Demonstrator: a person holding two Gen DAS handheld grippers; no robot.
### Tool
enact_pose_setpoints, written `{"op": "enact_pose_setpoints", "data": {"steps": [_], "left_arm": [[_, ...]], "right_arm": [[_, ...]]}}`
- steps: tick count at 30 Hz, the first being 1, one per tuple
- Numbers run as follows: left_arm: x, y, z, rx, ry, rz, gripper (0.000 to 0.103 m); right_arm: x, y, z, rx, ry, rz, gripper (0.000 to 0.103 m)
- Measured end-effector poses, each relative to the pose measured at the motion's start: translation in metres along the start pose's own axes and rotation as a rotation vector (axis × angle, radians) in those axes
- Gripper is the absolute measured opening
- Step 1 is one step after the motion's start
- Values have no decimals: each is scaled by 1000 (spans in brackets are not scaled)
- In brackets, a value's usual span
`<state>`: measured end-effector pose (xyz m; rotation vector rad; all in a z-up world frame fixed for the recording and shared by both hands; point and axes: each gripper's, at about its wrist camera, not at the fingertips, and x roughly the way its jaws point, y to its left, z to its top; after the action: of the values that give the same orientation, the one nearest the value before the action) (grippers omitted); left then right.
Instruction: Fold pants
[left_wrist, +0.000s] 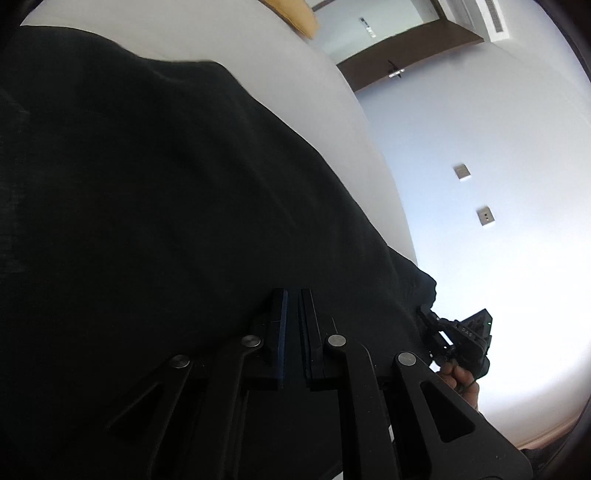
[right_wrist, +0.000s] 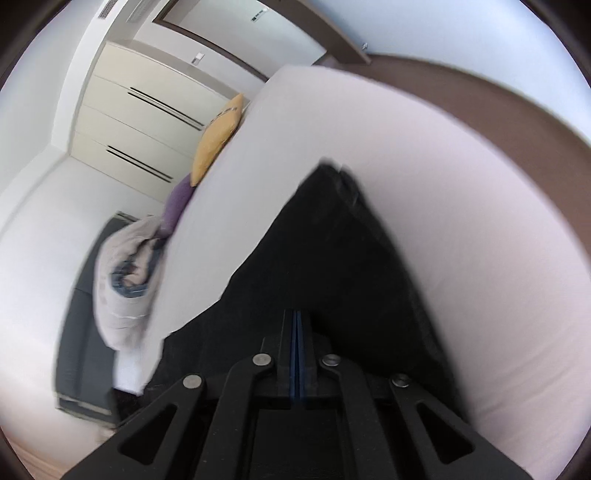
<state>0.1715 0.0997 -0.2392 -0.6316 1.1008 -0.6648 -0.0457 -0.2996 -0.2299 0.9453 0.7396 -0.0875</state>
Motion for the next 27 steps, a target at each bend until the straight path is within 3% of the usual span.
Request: {"op": "enact_pose_setpoints", "data": {"steps": [2,3,5,7,11,12,13,14,16,19,22,25,27], "left_arm": [[-29,17,-1,-15,-36,59,8],[-38,22,-2,-23,-51,77,8],[-53,27,-2,-44,-75,114,8],[-48,11,-1,-16,-80,111,8],[-1,-47,9,72,-28,2,8],[13,-59,12,100,-8,-19,8],[35,-71,16,139,23,-10,9],[49,-74,19,149,45,17,9],[79,-64,28,103,84,62,8],[78,-40,45,3,50,-27,8],[61,-19,63,-32,2,-5,8],[38,8,79,-86,-62,77,8],[24,20,83,-105,-79,102,8]], "right_arm": [[-7,6,10,-11,-13,-24,13],[-12,9,16,6,-23,15,16],[-13,22,24,-3,-41,97,42],[4,44,27,-35,2,165,59],[71,79,18,-63,162,255,59],[86,80,14,-55,195,250,59],[99,76,10,-43,220,211,51],[107,70,8,-40,221,163,32],[109,59,13,-23,213,166,15],[88,30,32,44,140,129,6],[62,4,55,79,48,86,1],[40,-7,69,77,-11,27,3],[15,-15,74,80,-50,-4,24]]}}
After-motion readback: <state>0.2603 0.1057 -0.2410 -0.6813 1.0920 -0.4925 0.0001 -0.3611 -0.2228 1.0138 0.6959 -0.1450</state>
